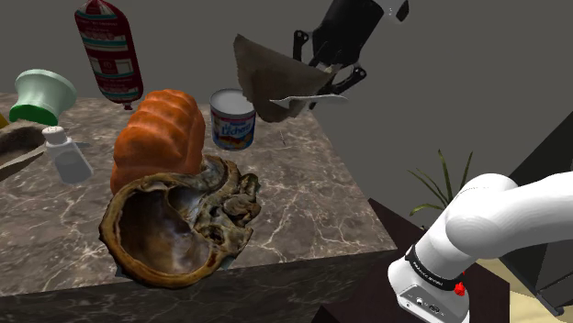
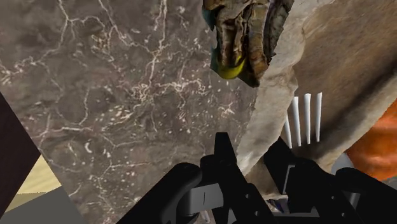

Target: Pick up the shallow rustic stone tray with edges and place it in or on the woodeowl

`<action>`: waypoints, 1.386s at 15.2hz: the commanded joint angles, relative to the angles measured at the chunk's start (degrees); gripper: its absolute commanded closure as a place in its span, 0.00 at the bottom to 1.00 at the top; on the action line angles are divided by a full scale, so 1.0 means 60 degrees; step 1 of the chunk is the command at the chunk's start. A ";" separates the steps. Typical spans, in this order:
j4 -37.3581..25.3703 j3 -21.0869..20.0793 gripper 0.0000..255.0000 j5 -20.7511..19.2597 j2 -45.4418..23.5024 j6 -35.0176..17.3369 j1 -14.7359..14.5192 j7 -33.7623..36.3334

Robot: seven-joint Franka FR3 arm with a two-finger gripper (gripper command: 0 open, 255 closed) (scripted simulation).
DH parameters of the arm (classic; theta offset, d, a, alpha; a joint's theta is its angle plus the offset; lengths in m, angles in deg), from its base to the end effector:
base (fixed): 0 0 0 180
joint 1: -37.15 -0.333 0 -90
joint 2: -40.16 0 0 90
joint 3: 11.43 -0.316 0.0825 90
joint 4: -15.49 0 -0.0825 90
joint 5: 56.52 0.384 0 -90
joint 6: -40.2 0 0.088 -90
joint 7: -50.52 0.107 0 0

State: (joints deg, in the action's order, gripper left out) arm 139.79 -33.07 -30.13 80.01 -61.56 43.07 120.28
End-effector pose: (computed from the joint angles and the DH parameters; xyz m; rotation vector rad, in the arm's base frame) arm 0.3333 0.1838 0.6494 -2.4393 1.3758 -0.0773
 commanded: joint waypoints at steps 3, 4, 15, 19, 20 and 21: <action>-0.0365 -0.0883 1.00 0.0206 -0.0230 -0.0252 -0.0100 0.0909; -0.0500 -0.1121 1.00 0.0236 -0.0332 -0.0320 -0.0106 0.1142; -0.1355 -0.3318 1.00 0.0244 -0.1372 -0.1326 0.0096 0.2973; -0.0805 -0.3416 1.00 0.0385 -0.1287 -0.1794 0.0023 0.2860; -0.0672 -0.3445 1.00 0.0420 -0.1272 -0.1912 0.0006 0.2833; -0.0541 -0.3474 1.00 0.0454 -0.1259 -0.2030 -0.0010 0.2807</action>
State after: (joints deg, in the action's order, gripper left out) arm 135.67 -53.79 -27.67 72.25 -73.01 43.17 137.29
